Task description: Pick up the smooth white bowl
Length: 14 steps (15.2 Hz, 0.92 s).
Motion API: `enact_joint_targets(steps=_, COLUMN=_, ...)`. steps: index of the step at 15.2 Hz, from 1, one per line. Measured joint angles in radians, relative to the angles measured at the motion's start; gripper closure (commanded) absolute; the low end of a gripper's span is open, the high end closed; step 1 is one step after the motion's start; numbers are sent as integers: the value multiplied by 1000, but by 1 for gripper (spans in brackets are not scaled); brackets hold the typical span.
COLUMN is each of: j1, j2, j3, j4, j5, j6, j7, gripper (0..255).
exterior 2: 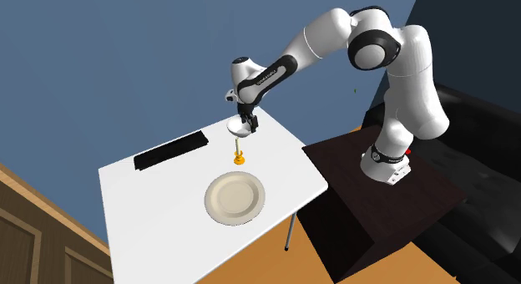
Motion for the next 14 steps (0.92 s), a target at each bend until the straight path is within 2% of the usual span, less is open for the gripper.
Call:
enact_joint_targets(steps=3, j1=-5, j2=19, j3=6, j4=-4, j5=10, j6=22, j7=-7, gripper=0)
enact_joint_targets(steps=4, j1=-5, j2=21, j3=7, j4=-5, j5=10, j6=24, j7=-7, gripper=255)
enact_joint_targets(steps=14, j1=-5, j2=21, j3=8, j4=-5, j5=12, j6=26, j7=-8, gripper=255)
